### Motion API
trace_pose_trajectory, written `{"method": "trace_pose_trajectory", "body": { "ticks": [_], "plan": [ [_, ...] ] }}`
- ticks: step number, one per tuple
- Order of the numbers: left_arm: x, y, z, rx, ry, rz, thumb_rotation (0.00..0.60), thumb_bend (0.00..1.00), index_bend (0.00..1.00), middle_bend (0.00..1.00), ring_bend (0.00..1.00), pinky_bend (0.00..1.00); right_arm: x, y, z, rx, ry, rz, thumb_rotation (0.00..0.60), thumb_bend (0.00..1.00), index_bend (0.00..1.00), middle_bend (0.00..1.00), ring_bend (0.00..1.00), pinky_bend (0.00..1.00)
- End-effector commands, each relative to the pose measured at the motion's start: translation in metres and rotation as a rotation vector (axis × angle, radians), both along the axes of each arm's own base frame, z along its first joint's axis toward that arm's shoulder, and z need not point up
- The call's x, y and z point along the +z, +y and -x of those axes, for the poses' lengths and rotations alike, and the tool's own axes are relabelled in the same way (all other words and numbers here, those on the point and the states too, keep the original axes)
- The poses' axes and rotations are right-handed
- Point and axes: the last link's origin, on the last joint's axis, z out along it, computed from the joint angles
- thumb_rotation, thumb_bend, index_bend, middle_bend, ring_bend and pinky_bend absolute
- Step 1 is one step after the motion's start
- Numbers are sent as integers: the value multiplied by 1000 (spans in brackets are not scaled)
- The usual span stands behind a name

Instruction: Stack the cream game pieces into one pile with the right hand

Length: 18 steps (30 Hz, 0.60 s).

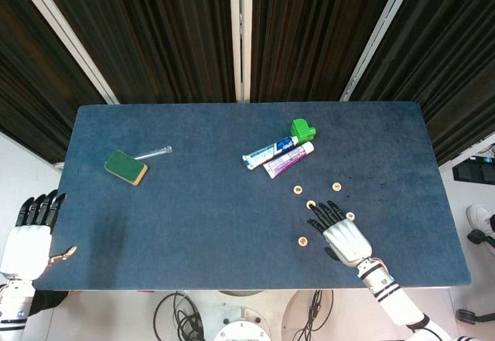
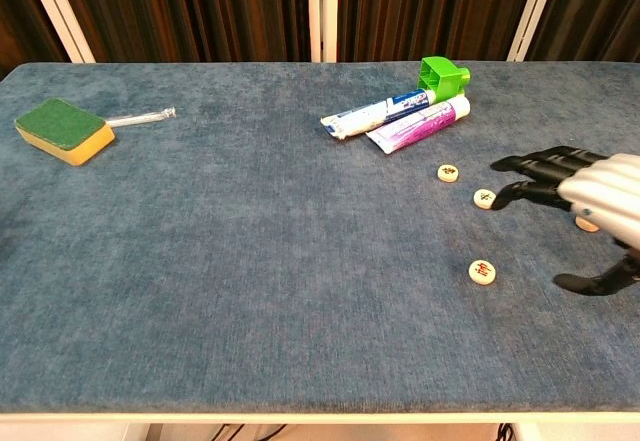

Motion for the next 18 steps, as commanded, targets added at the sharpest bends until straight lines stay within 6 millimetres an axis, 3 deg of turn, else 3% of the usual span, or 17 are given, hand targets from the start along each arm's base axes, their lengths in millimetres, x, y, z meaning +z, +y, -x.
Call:
{"method": "trace_pose_trajectory", "body": {
  "ticks": [1,9,18],
  "plan": [
    [4,-3,3,18,-5,-3,600,108,0,0,0,0,-11,-4,-8,15,1,-12,600,203,270,0,0,0],
    [6,-6,8,28,-23,-11,600,109,0,0,0,0,-34,-10,-19,24,7,-40,600,228,357,0,0,0],
    [6,-7,11,32,-39,-13,600,109,0,0,0,0,-41,-10,-21,22,-3,-44,600,239,455,0,0,0]
  ]
}}
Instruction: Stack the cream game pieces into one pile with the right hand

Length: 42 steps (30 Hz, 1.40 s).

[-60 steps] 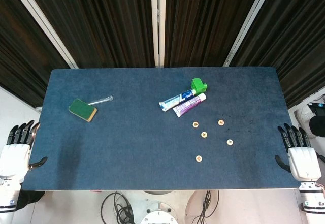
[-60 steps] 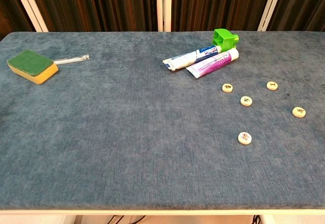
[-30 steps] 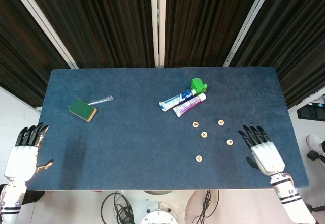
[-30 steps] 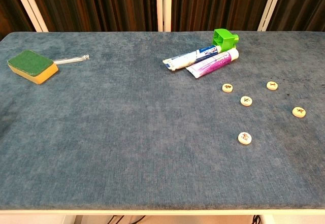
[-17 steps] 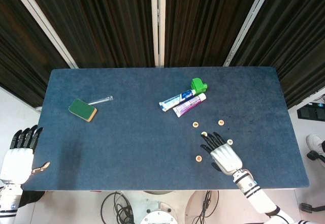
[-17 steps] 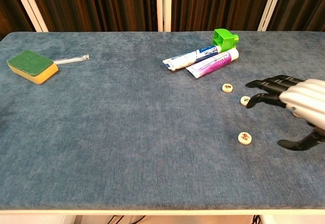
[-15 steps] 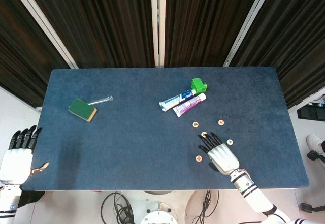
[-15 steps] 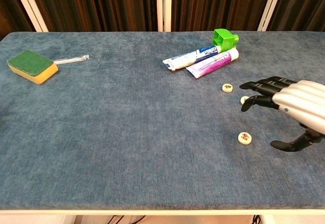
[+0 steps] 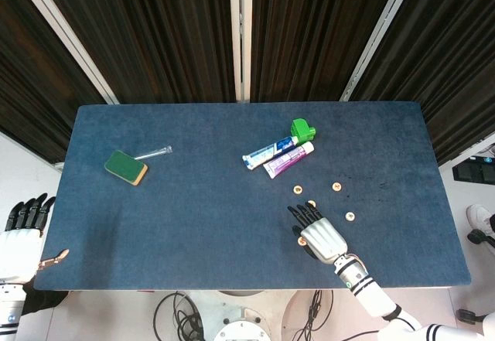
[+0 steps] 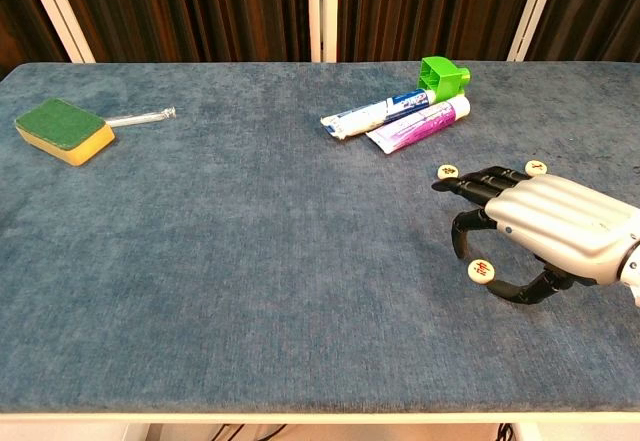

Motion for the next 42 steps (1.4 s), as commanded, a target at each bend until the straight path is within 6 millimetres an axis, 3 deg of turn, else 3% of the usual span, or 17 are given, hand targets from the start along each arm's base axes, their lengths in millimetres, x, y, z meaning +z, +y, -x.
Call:
{"method": "trace_pose_trajectory", "body": {
  "ticks": [1,16,26,33,42],
  "plan": [
    [0,-1,1,1,-5,3,600,109,0,0,0,0,0,1,0,1,-3,3,600,239,458,0,0,0],
    [0,-3,3,7,-7,4,600,109,0,0,0,0,6,-6,-1,-5,-20,31,600,239,529,0,0,0],
    [0,-1,4,10,-5,9,600,108,0,0,0,0,31,-45,-4,-32,-38,138,600,244,541,0,0,0],
    [0,0,4,15,-7,13,600,109,0,0,0,0,25,-66,-2,-70,-5,143,600,244,542,0,0,0],
    [-3,2,7,23,-7,28,600,109,0,0,0,0,17,-76,-1,-91,20,154,600,244,542,0,0,0]
  ]
}}
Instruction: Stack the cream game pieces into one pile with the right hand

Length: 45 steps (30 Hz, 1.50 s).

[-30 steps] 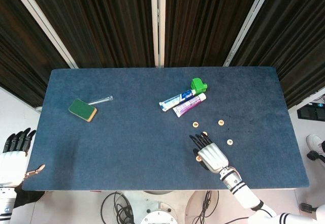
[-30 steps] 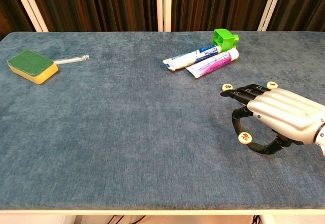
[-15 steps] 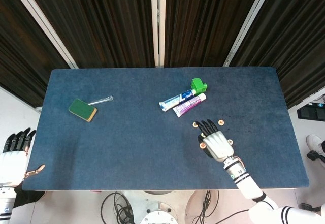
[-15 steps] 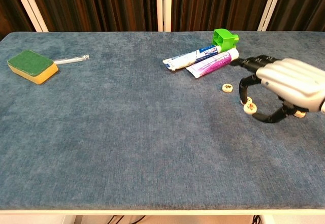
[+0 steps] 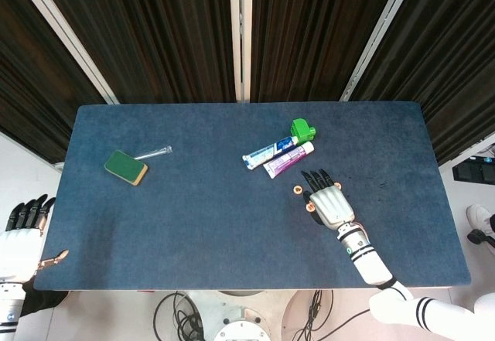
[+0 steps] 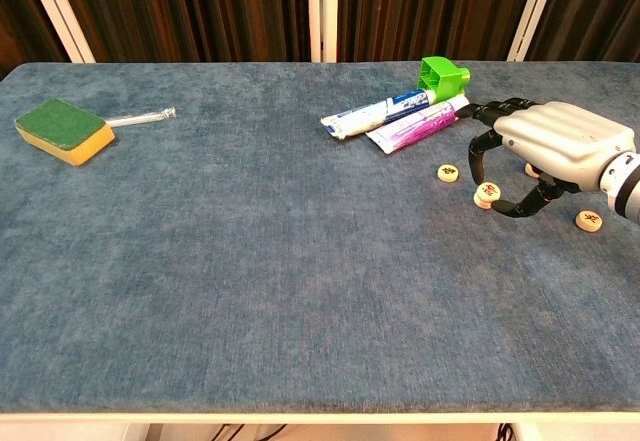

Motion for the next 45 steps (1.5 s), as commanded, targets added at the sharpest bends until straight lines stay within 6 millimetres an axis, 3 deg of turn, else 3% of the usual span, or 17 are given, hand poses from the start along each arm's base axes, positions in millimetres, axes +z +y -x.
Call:
{"method": "trace_pose_trajectory", "body": {
  "ticks": [1,27,38,45],
  "plan": [
    [-1,0,1,1,0,3,600,109,0,0,0,0,-1,-3,1,5,22,12,600,244,542,0,0,0],
    [-4,-1,3,18,6,17,600,109,0,0,0,0,-7,-9,6,-33,47,6,600,246,530,0,0,0],
    [-3,-1,3,12,5,11,600,108,0,0,0,0,-6,-9,5,-36,40,-4,600,245,388,0,0,0],
    [-2,-1,2,7,1,6,600,108,0,0,0,0,-3,-9,5,-35,38,-1,600,244,358,0,0,0]
  ]
}}
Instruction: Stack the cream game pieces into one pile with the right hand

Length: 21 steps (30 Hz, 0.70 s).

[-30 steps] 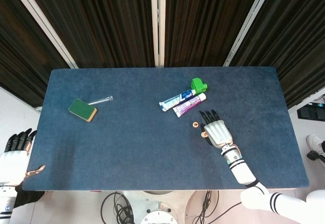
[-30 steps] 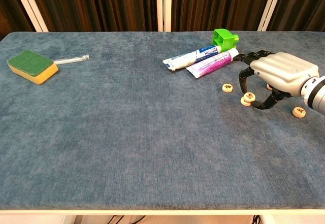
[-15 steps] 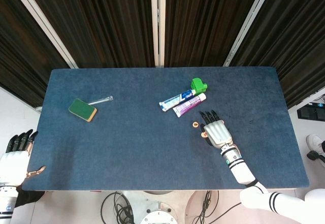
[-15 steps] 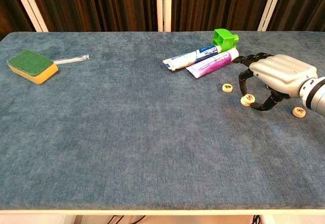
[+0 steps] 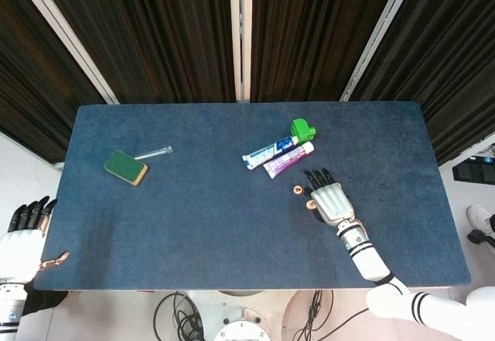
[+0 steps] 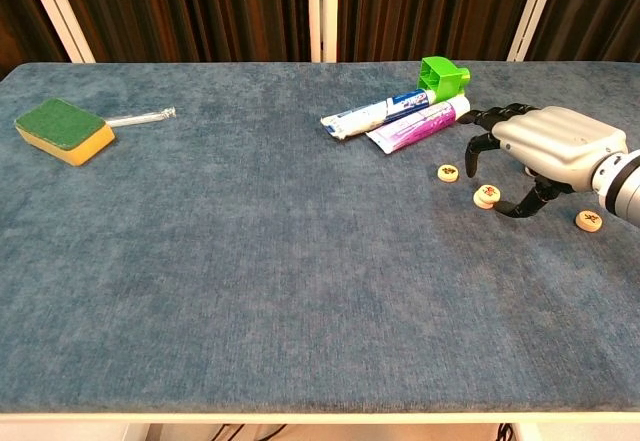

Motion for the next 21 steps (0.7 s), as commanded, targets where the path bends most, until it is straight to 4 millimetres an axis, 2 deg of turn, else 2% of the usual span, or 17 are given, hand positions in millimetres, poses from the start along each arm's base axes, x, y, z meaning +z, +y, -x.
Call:
{"method": "trace_pose_trajectory", "body": {
  "ticks": [1,8,13,21],
  "plan": [
    [0,0,0,0,-1,-1,600,108,0,0,0,0,2,0,0,2,-3,5,600,244,357,0,0,0],
    [1,0,0,-1,-4,-4,600,109,0,0,0,0,20,-2,-10,17,-68,38,600,243,355,0,0,0],
    [2,1,-1,-6,-5,-3,600,109,0,0,0,0,33,-20,-21,31,-83,78,600,243,354,0,0,0],
    [4,1,-2,-7,-2,-7,600,109,0,0,0,0,15,-48,-31,-9,-20,49,600,243,353,1,0,0]
  ]
}}
